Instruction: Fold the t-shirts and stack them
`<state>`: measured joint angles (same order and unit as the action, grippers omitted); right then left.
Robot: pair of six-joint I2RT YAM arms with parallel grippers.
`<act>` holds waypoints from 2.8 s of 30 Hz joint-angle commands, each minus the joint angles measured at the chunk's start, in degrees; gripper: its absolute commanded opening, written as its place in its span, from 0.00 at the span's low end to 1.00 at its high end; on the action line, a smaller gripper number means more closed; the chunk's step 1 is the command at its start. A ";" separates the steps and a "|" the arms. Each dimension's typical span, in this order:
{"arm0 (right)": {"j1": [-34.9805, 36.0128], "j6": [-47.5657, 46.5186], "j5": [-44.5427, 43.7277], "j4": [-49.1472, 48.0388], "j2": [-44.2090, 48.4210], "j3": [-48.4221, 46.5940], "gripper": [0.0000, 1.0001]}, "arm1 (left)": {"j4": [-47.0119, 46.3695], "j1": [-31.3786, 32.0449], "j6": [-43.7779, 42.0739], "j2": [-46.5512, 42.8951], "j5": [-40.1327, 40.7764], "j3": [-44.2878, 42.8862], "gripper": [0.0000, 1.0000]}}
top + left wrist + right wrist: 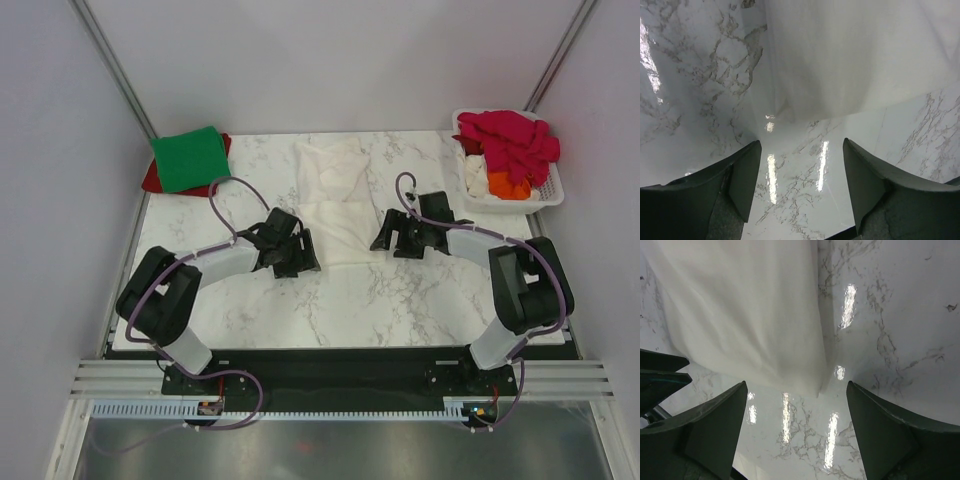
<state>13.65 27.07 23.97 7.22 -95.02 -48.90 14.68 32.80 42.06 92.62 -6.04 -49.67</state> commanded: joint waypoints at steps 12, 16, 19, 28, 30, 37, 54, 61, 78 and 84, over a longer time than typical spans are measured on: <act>0.67 1.49 6.00 -6.79 -5.08 2.32 0.66 | -8.08 -0.54 0.30 4.06 4.20 0.01 0.58; 0.94 2.20 8.28 -9.77 -6.93 2.67 0.46 | -8.79 -0.45 -0.75 6.25 3.23 -2.44 0.32; 1.12 2.72 9.51 -10.74 -7.55 2.67 0.28 | -8.79 -0.54 -0.93 6.52 2.09 -3.15 0.02; 1.20 6.06 9.00 -8.90 6.50 9.61 0.00 | -4.50 0.60 0.82 -6.82 -1.16 4.39 0.02; 1.55 6.85 7.86 -5.75 13.15 12.59 0.00 | -4.48 1.74 0.83 -12.36 -1.16 5.63 0.02; 4.36 13.53 6.01 6.91 37.51 19.81 0.00 | -4.48 5.52 0.83 -30.55 -1.16 8.62 0.02; 5.16 10.38 -4.80 25.03 34.13 -4.96 0.00 | 27.86 5.53 3.82 -27.95 -1.16 -11.85 0.03; 4.55 8.97 -7.27 23.80 22.81 -11.72 0.00 | 28.21 -0.61 -1.01 -16.96 -4.85 -19.49 0.03; -3.89 2.56 -4.36 37.07 -45.52 -80.03 0.98 | 53.62 -15.83 -12.90 60.40 -21.28 -103.18 1.00; -3.54 -0.70 -10.43 30.50 -25.59 -62.48 0.98 | 38.95 -15.75 -14.63 35.47 -10.40 -74.19 1.00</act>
<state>8.56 29.56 16.14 38.02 -132.68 -116.38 54.26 16.12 30.48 141.67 -21.39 -130.23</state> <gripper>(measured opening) 0.979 0.994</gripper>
